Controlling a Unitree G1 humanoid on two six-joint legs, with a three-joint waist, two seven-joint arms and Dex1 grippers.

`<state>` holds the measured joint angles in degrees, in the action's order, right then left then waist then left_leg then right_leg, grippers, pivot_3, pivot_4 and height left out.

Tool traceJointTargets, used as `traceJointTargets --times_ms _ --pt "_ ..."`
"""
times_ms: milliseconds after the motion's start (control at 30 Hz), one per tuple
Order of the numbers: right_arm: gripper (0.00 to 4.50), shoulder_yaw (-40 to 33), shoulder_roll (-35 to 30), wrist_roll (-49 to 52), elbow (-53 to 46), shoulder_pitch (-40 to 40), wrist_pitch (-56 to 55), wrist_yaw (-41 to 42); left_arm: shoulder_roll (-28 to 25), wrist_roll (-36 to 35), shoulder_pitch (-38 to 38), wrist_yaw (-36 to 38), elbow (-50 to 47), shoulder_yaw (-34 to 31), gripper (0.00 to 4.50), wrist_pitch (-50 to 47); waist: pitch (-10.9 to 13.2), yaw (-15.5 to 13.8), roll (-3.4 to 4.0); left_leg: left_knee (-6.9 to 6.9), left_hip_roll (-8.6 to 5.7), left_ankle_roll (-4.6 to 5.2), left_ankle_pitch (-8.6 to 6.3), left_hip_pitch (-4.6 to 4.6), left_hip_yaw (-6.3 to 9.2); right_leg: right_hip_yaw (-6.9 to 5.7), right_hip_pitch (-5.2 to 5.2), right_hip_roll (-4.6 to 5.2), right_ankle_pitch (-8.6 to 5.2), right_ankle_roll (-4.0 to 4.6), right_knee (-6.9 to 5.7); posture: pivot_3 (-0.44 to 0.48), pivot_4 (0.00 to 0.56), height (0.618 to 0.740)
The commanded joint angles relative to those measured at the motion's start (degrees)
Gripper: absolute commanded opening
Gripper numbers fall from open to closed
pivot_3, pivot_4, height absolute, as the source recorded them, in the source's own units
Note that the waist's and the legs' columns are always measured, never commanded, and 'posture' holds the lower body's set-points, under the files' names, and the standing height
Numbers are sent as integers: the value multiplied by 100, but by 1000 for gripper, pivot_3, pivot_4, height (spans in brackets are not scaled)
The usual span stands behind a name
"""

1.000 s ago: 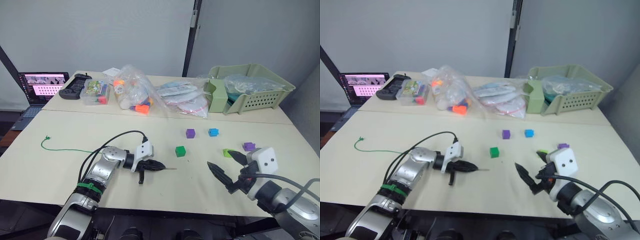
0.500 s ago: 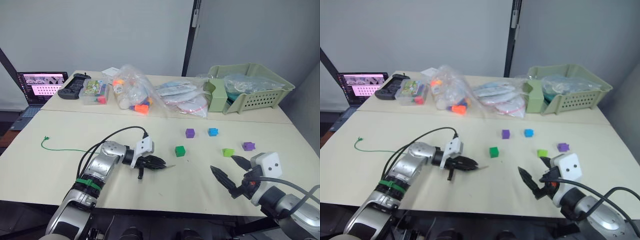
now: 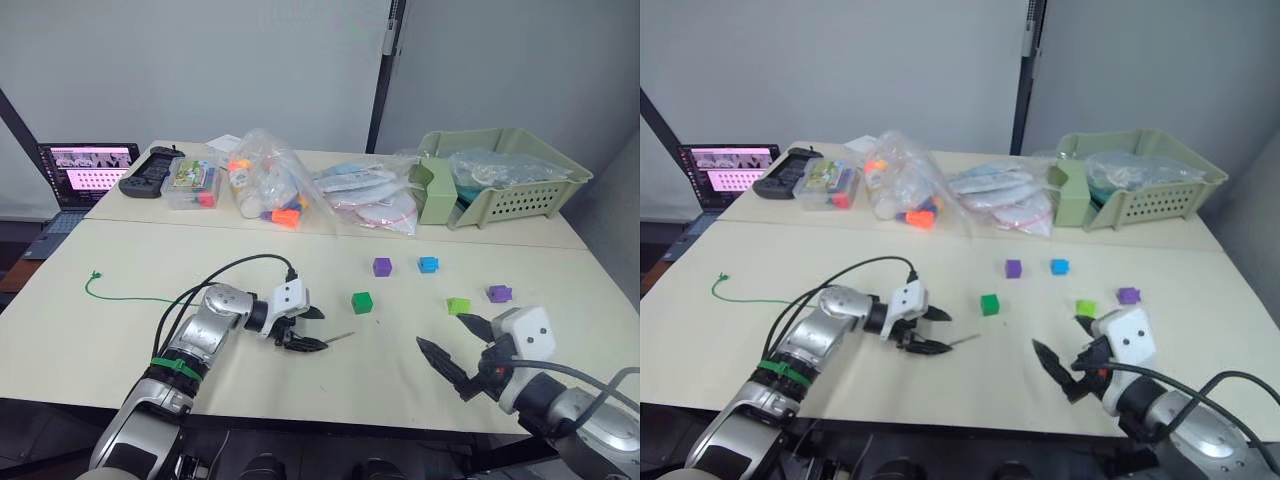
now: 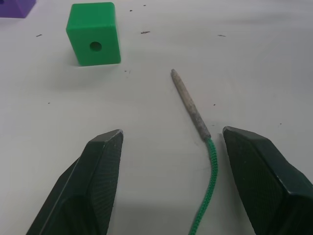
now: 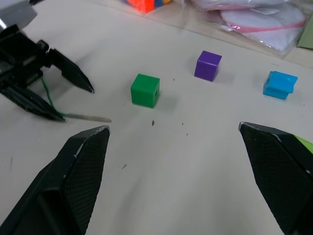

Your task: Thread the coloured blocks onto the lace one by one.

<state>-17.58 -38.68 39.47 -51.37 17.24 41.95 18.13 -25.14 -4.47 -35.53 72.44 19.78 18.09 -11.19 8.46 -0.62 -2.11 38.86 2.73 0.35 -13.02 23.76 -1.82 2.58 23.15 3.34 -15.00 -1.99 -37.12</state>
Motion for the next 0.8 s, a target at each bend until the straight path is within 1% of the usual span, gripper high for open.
traceJointTargets --times_ms 33,100,233,400,500,633,800 --pt "4500 15 -52 -56 -227 -74 8 4 -24 83 62 -74 -446 153 3421 -336 0 1 0 -1 0 0 0 0 0 0 1 0 0 0 0 0 150 732" --pt "4500 47 -55 -70 -248 -94 22 -14 -75 165 56 -201 -586 175 3421 -497 0 2 0 -2 0 0 0 1 1 0 1 -1 0 0 0 0 150 732" --pt "4500 88 -92 -95 -273 -148 93 -39 -141 95 241 -369 -1347 208 3421 -1202 0 14 0 -2 1 0 0 1 1 1 2 -1 0 0 1 0 150 732" --pt "4500 134 -107 -105 -267 -254 165 -43 -62 183 414 -766 -1710 294 3421 -1472 0 9 0 -2 1 0 0 0 1 1 3 -1 0 0 1 0 150 732" --pt "4500 143 -120 -113 -257 -301 194 -32 -58 192 512 -914 -1806 307 2605 -1555 0 -1 0 -2 0 0 0 1 1 1 1 0 0 0 2 0 150 732" --pt "4500 162 -124 -121 -242 -375 249 -16 -124 216 581 -980 -1883 350 1313 -1570 0 7 0 -3 1 0 0 0 1 1 2 0 0 0 2 0 150 732" --pt "4500 196 -117 -129 -210 -440 271 10 -231 177 578 -971 -1851 317 1313 -1526 0 8 0 -3 1 0 0 0 1 1 2 0 0 0 3 0 150 732"
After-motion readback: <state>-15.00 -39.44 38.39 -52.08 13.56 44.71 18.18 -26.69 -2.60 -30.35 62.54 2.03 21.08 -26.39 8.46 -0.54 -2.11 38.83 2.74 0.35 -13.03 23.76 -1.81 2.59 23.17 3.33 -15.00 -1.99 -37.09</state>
